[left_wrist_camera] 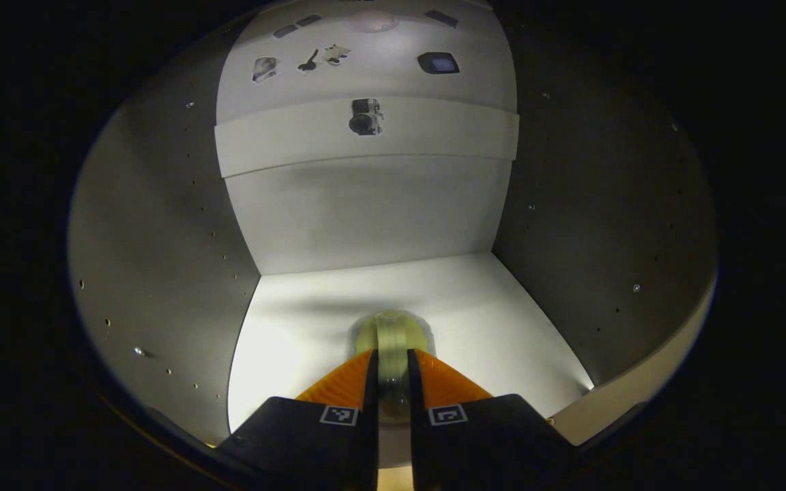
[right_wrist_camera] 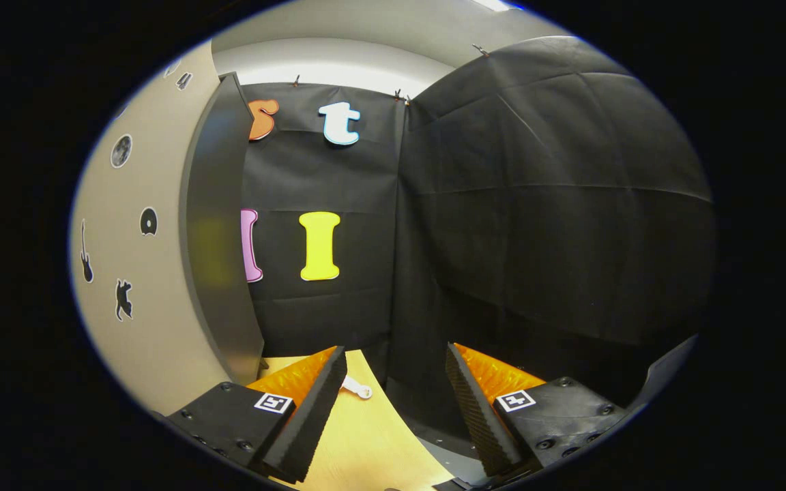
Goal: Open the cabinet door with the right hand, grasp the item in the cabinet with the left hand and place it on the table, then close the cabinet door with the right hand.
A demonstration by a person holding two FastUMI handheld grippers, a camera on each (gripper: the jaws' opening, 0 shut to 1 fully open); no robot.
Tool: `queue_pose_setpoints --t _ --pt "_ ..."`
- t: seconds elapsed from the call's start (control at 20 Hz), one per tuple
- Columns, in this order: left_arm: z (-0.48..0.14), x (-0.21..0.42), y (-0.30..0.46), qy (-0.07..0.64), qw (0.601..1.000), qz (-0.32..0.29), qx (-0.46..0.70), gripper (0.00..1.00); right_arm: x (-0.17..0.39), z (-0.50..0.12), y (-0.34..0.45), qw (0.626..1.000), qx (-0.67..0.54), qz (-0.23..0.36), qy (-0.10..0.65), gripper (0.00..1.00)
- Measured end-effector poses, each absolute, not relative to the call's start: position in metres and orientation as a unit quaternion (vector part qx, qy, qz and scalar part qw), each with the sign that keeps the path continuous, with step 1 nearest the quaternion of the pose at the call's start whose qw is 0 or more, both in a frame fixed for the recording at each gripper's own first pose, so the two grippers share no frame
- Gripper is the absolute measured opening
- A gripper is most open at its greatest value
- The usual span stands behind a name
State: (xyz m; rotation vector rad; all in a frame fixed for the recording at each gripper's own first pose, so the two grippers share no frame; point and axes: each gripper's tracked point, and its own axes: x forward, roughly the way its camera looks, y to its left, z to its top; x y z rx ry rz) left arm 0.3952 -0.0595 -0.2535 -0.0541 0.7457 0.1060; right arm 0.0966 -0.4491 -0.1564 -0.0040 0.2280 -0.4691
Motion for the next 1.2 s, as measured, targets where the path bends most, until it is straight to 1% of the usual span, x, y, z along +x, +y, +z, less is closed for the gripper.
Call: queue_pose_setpoints --t 0.15,0.2,0.3,0.45,0.55,0.7,0.9,0.95,1.0,1.1,1.2 --pt "-0.237 0.379 -0.059 0.351 0.934 0.057 -0.043 0.23 0.106 -0.157 -0.441 0.971 0.0 -0.212 0.113 0.92" --pt "-0.231 0.371 -0.06 0.346 0.935 0.057 -0.046 0.23 0.109 -0.157 -0.438 0.972 0.002 -0.205 0.114 0.94" --pt "-0.219 0.351 -0.064 0.338 0.938 0.052 -0.053 0.23 0.115 -0.157 -0.43 0.975 0.007 -0.192 0.113 0.92" --pt "-0.198 0.317 -0.068 0.325 0.943 0.045 -0.053 0.23 0.118 -0.153 -0.412 0.98 0.011 -0.168 0.109 0.94" --pt "-0.186 0.29 -0.073 0.316 0.946 0.042 -0.056 0.23 0.114 -0.151 -0.4 0.982 0.007 -0.159 0.105 0.92" --pt "-0.178 0.245 -0.091 0.311 0.948 0.02 -0.069 0.23 0.106 -0.142 -0.379 0.985 0.013 -0.144 0.096 0.93" --pt "-0.175 0.188 -0.103 0.307 0.95 0.018 -0.056 0.23 0.082 -0.125 -0.347 0.989 0.017 -0.123 0.076 0.92" --pt "-0.177 0.173 -0.107 0.309 0.949 0.017 -0.057 0.23 0.074 -0.124 -0.34 0.99 0.015 -0.121 0.075 0.94" --pt "-0.181 0.159 -0.112 0.309 0.949 0.013 -0.059 0.23 0.062 -0.123 -0.332 0.99 0.013 -0.117 0.075 0.94" --pt "-0.193 0.133 -0.114 0.313 0.948 0.02 -0.057 0.23 0.04 -0.117 -0.316 0.992 0.017 -0.103 0.071 0.91" --pt "-0.212 0.104 -0.125 0.324 0.944 0.021 -0.064 0.23 0.016 -0.116 -0.305 0.992 0.024 -0.095 0.076 0.93"
